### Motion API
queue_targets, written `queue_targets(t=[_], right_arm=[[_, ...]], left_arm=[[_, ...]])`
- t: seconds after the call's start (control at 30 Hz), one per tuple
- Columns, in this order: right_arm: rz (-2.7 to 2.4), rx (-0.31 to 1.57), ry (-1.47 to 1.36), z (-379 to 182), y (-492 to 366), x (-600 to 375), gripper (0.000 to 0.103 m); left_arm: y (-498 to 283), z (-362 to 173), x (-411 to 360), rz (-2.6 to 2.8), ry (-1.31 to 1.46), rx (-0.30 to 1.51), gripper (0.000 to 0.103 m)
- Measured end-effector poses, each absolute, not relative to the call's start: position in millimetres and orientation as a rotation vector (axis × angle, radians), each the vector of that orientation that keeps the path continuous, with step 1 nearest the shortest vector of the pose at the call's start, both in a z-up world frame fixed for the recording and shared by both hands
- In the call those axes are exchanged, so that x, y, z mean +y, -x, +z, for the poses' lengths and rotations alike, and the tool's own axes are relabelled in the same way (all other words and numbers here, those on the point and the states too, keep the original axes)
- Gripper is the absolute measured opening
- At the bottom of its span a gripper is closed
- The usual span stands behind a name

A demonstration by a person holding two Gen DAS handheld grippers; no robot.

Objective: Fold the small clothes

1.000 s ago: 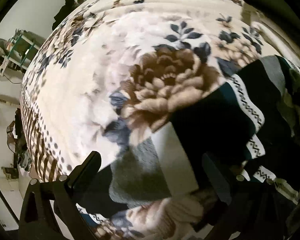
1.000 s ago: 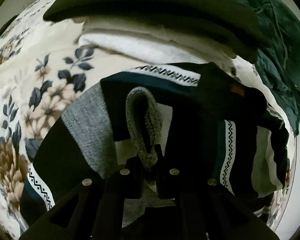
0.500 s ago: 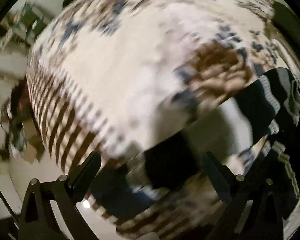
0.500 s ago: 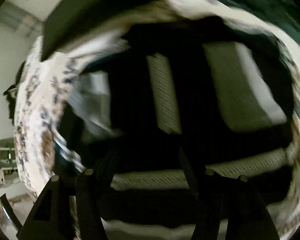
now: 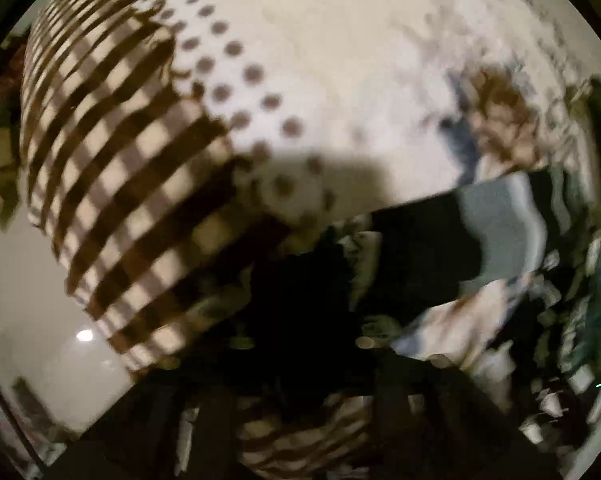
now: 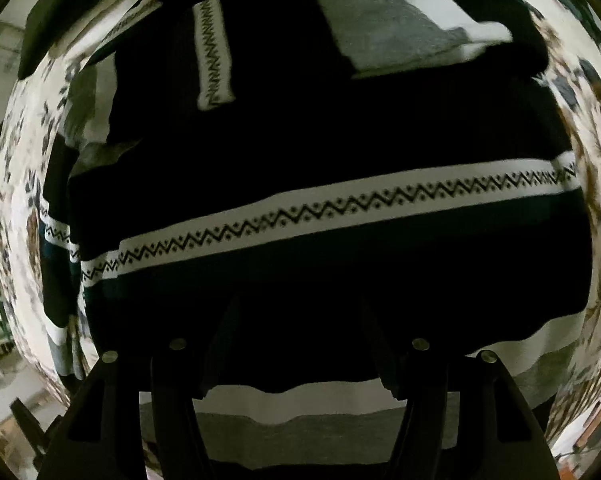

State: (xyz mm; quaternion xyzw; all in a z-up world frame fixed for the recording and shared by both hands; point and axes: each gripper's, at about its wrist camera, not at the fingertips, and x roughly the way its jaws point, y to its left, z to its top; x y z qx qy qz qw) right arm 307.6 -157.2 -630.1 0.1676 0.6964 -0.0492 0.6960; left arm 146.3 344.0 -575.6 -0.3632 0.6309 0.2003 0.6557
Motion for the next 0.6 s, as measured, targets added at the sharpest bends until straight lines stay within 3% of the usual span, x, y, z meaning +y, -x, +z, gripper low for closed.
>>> queue_targets(t=[0.23, 0.43, 0.53, 0.6], right_arm=[[-0.100, 1.532, -0.333, -625, -302, -157, 0.064], [-0.102, 1.546, -0.329, -626, -292, -163, 0.064], [-0.103, 1.555, -0.313, -625, -297, -153, 0.064], [-0.104, 1.560, -0.311, -625, -294, -152, 0.064]], left_arm=[[-163, -495, 417, 0.492, 0.870, 1.092, 0.010], [-165, -512, 469, 0.509, 1.000, 1.064, 0.018], [-144, -524, 464, 0.551, 1.076, 1.057, 0.023], [-125, -541, 459, 0.565, 1.225, 1.030, 0.043]])
